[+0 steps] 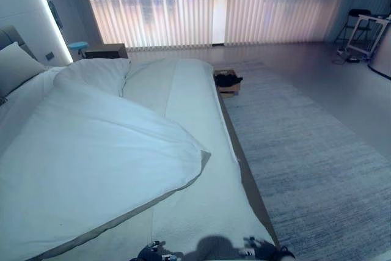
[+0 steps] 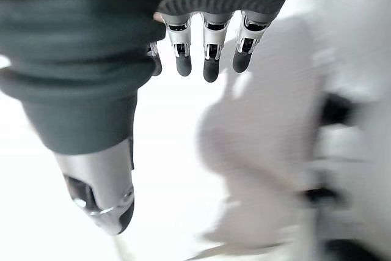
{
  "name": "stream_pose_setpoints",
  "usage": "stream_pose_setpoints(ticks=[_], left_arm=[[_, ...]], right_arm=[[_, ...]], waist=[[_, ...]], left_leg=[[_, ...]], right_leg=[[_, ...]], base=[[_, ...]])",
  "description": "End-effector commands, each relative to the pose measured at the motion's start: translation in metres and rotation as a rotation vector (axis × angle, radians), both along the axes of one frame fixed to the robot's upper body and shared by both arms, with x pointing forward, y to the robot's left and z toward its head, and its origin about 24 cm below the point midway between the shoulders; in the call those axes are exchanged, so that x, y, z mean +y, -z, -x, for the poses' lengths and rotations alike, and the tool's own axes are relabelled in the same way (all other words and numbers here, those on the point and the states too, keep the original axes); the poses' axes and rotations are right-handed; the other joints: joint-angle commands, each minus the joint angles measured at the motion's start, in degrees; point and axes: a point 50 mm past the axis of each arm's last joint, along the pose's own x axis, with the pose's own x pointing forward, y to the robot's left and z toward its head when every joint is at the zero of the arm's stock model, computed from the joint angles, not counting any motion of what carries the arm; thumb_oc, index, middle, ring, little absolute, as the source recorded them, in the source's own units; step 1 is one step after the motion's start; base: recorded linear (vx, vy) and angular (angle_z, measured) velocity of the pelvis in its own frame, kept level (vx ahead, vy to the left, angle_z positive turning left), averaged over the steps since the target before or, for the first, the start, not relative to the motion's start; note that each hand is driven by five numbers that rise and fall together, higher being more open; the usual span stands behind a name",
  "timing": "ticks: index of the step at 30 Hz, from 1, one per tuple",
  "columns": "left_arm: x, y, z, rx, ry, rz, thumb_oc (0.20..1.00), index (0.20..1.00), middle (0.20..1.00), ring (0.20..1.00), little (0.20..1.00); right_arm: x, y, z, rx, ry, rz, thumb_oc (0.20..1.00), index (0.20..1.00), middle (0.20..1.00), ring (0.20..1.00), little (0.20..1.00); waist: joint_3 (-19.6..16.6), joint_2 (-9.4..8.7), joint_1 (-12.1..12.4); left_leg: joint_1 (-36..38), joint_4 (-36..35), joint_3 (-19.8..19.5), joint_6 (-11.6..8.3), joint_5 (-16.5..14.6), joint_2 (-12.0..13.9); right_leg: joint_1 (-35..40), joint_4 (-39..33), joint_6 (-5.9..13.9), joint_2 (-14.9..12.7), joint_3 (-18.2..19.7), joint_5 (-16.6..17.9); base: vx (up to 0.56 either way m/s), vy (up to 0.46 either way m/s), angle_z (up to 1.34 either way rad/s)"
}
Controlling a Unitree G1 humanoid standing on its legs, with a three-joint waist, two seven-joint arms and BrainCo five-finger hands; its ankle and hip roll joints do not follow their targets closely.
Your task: Make the bed
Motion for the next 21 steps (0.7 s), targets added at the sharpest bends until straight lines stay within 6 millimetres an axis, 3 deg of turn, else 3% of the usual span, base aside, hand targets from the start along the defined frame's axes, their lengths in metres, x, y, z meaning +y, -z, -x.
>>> stream_pose_setpoints(ticks=[1, 3, 8, 11, 18, 21], left_arm=[[-0.01, 0.0, -0.008, -0.019, 0.001, 0.007, 1.0, 1.0, 1.0, 1.0, 1.0], [-0.009, -0.001, -0.01, -0.026, -0.006, 0.002, 1.0, 1.0, 1.0, 1.0, 1.0], [-0.008, -0.003, -0.017, -0.046, -0.018, -0.003, 1.0, 1.0, 1.0, 1.0, 1.0], [-0.007, -0.009, -0.031, -0.093, -0.025, -0.011, 1.0, 1.0, 1.0, 1.0, 1.0], [-0.008, -0.021, -0.06, -0.187, -0.019, -0.016, 1.0, 1.0, 1.0, 1.0, 1.0], [-0.012, -0.028, -0.073, -0.232, -0.003, -0.009, 1.0, 1.0, 1.0, 1.0, 1.0]], right_arm=[[0.017, -0.032, -0.056, -0.192, 0.026, -0.081, 1.0, 1.0, 1.0, 1.0, 1.0], [0.025, -0.054, -0.082, -0.3, 0.028, -0.117, 1.0, 1.0, 1.0, 1.0, 1.0], [0.034, -0.081, -0.111, -0.411, 0.061, -0.163, 1.0, 1.0, 1.0, 1.0, 1.0], [0.045, -0.105, -0.135, -0.481, 0.104, -0.228, 1.0, 1.0, 1.0, 1.0, 1.0], [0.061, -0.139, -0.164, -0.532, 0.203, -0.393, 1.0, 1.0, 1.0, 1.0, 1.0], [0.061, -0.149, -0.176, -0.512, 0.337, -0.515, 1.0, 1.0, 1.0, 1.0, 1.0]], waist=[[3.5, -3.14, 1.2], [4.5, -3.24, 1.8], [6.5, -3.23, 2.7], [9.4, -3.32, 3.8], [13.6, -3.34, 5.6], [15.0, -2.84, 6.7]], left_leg=[[2.3, 0.2, 0.2, 1.94, 0.4, -3.1], [1.3, 0.2, 0.0, 2.12, 0.7, -3.3], [-0.3, 0.2, -0.4, 2.4, 1.3, -3.6], [-3.1, 0.5, -0.7, 2.67, 2.3, -4.0], [-8.9, 2.6, -1.9, 2.94, 3.4, -4.8], [-11.5, 3.0, -3.0, 2.86, 4.1, -5.4]], right_leg=[[0.8, 0.5, 3.89, -3.4, 2.2, 1.9], [0.1, 0.5, 4.05, -3.7, 1.9, 2.2], [-1.3, 0.5, 4.19, -4.0, 1.7, 2.8], [-3.6, 0.5, 4.25, -4.4, 1.4, 3.9], [-8.1, 1.5, 4.4, -5.3, 0.4, 5.2], [-9.8, 1.6, 4.56, -5.8, -0.7, 5.5]], base=[[-0.02, 0.017, 0.04], [-0.03, 0.033, 0.04], [-0.04, 0.038, 0.07], [-0.09, 0.039, 0.08], [-0.07, 0.04, 0.11], [-0.02, 0.045, 0.23]])
